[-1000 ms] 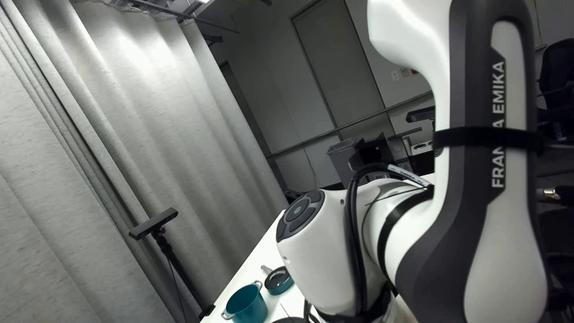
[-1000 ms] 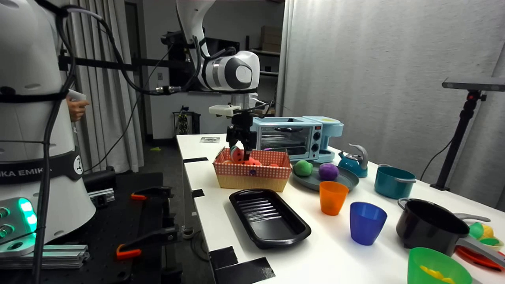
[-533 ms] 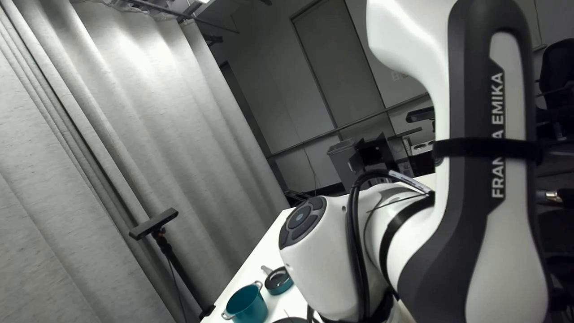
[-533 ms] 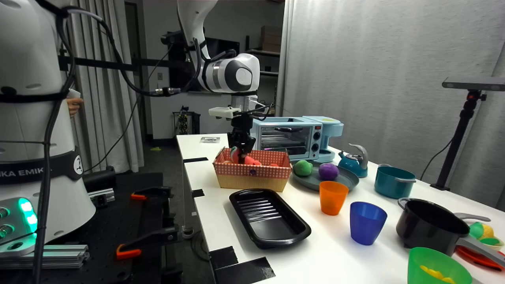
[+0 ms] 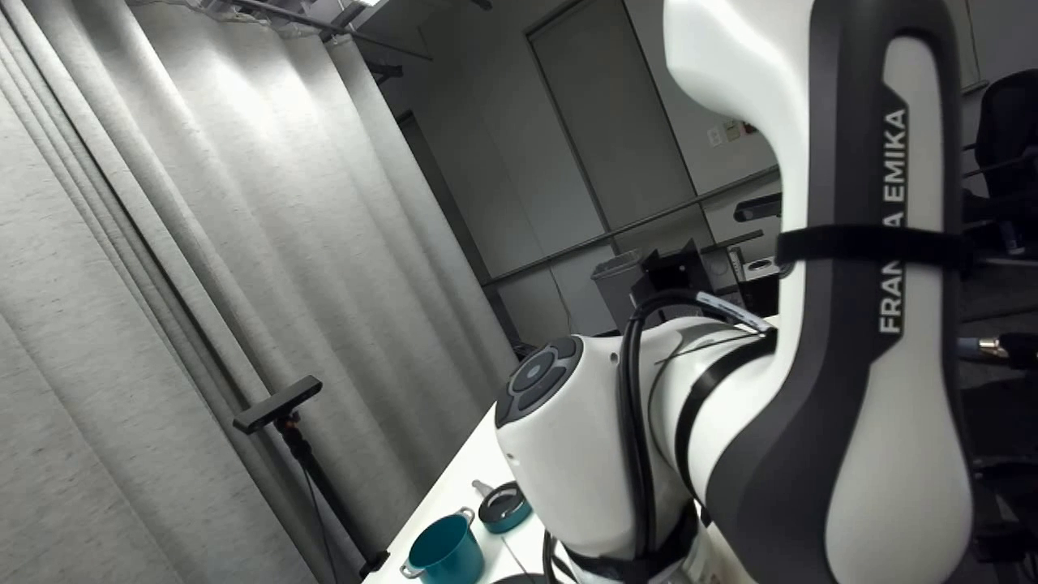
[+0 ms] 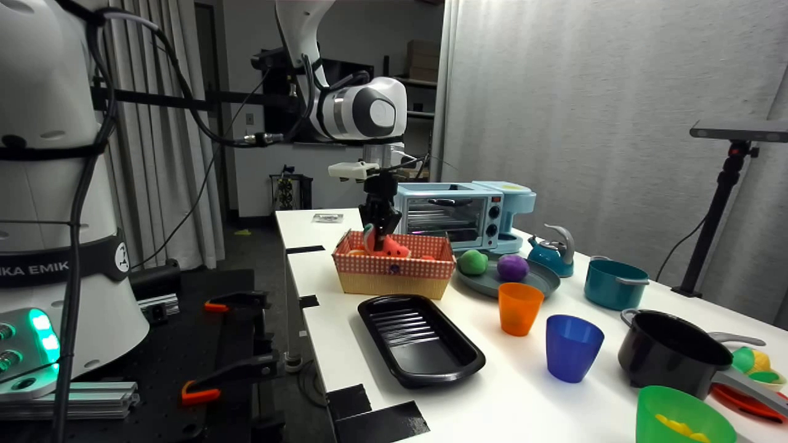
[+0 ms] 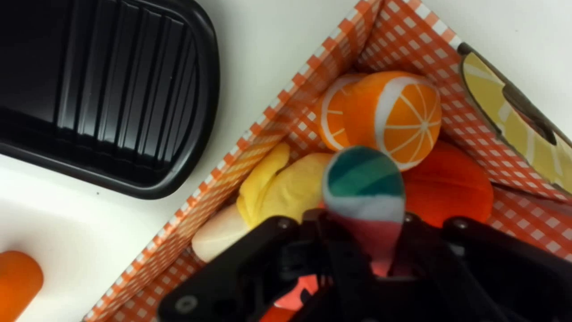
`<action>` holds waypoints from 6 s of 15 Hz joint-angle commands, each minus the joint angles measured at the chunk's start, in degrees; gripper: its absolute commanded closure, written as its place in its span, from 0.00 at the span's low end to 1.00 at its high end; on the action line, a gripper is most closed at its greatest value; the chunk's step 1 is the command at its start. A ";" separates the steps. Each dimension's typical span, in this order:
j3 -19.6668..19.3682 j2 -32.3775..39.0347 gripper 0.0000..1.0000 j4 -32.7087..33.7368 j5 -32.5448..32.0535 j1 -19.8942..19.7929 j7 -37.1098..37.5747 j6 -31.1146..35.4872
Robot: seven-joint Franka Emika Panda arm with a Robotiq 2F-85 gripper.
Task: Put the watermelon plushy in the box on the tray
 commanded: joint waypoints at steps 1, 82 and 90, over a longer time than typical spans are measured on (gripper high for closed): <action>-1.31 -3.65 0.97 -0.68 -2.45 0.93 2.33 -0.38; 2.09 -25.61 0.00 -15.46 -12.89 -9.25 21.83 -1.91; 2.99 -24.32 0.00 -14.59 -13.68 -10.13 22.70 -0.43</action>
